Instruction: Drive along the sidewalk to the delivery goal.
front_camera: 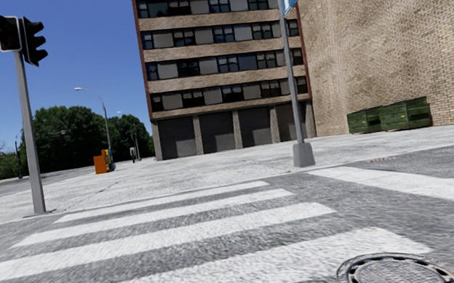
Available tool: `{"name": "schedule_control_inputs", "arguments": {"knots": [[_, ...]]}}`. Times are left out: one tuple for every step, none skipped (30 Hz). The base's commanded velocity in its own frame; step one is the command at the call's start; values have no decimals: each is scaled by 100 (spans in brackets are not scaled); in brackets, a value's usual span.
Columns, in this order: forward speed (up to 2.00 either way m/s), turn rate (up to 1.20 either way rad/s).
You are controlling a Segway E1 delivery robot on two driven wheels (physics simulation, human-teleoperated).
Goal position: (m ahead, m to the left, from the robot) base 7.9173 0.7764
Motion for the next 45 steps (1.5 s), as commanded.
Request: {"name": "schedule_control_inputs", "arguments": {"knots": [[200,33],[200,33],[200,33],[200,33],[200,33],[200,33],[200,33],[200,33],[200,33],[200,33],[200,33],[200,28],[200,12],[200,12],[200,0],[200,0],[200,0],[200,0],[200,0],[200,0],[200,0],[200,0],[200,0],[200,0],[200,0],[200,0],[200,0],[200,0],[200,0],[200,0],[200,0],[200,0],[200,0],[200,0],[200,0],[200,0],[200,0],[200,0],[200,0],[200,0],[200,0],[200,0],[200,0],[200,0],[200,0]]}}
